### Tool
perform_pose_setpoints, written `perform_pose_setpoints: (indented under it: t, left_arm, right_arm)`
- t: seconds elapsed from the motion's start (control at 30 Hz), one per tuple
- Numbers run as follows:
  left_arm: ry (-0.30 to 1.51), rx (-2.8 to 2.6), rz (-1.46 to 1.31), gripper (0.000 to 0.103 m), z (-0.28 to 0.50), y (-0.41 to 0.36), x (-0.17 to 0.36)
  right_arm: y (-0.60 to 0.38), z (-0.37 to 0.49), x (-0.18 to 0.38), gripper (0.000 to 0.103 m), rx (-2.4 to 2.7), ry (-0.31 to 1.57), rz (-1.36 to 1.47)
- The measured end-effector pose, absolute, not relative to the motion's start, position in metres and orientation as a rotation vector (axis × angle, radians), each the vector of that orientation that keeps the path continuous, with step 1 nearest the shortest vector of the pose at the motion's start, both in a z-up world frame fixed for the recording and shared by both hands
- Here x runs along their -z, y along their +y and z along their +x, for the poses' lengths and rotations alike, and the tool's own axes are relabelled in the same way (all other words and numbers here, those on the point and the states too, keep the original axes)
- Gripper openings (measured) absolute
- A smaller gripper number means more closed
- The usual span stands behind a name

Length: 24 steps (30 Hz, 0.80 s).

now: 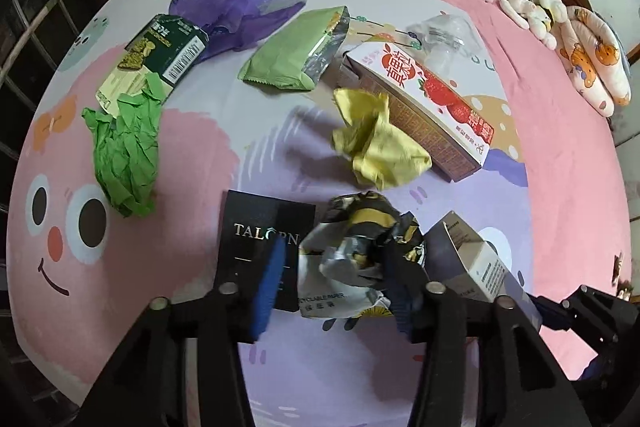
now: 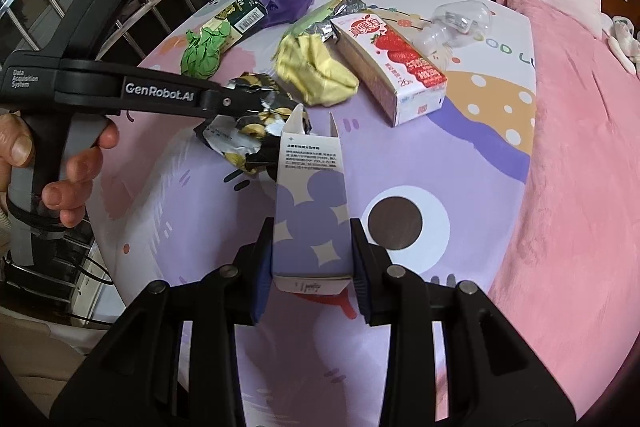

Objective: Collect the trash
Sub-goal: 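Lift the foil wrapper and white-blue box and carry both over the bin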

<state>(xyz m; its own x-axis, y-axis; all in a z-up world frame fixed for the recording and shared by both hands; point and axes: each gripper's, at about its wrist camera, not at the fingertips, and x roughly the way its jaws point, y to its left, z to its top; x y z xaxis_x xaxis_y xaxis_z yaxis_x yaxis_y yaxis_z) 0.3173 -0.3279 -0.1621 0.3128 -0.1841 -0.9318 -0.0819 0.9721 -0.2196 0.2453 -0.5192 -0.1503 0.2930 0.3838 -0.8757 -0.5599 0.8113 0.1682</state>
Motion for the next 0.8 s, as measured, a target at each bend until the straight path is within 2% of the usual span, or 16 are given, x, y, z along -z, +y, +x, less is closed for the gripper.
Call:
perform_pose_setpoints:
  t: [0.17,0.33,0.43,0.5,0.6,0.8]
  left_arm:
    - [1.266,0.092,-0.229,0.064,0.322,-0.335,0.167]
    - [1.289,0.152,-0.211,0.064,0.325,-0.349,0.172]
    - [1.278,0.208,-0.204,0.042,0.325,-0.360,0.173]
    - [1.270,0.214,-0.184,0.035,0.323,-0.367,0.172]
    - [1.253,0.216,-0.154,0.029,0.317,-0.370,0.170]
    - [1.244,0.192,-0.172,0.028,0.292,-0.351,0.164]
  right_arm:
    - [-0.520,0.241,0.153,0.031,-0.617,1.115,-0.175]
    - [-0.524,0.239,0.158,0.031,-0.597,1.130,-0.161]
    - [-0.527,0.238,0.160,0.031,-0.584,1.134,-0.148]
    - [-0.528,0.238,0.160,0.031,-0.577,1.134,-0.138]
    - [-0.528,0.236,0.158,0.031,-0.566,1.130,-0.130]
    - [-0.522,0.224,0.151,0.031,-0.547,1.117,-0.115]
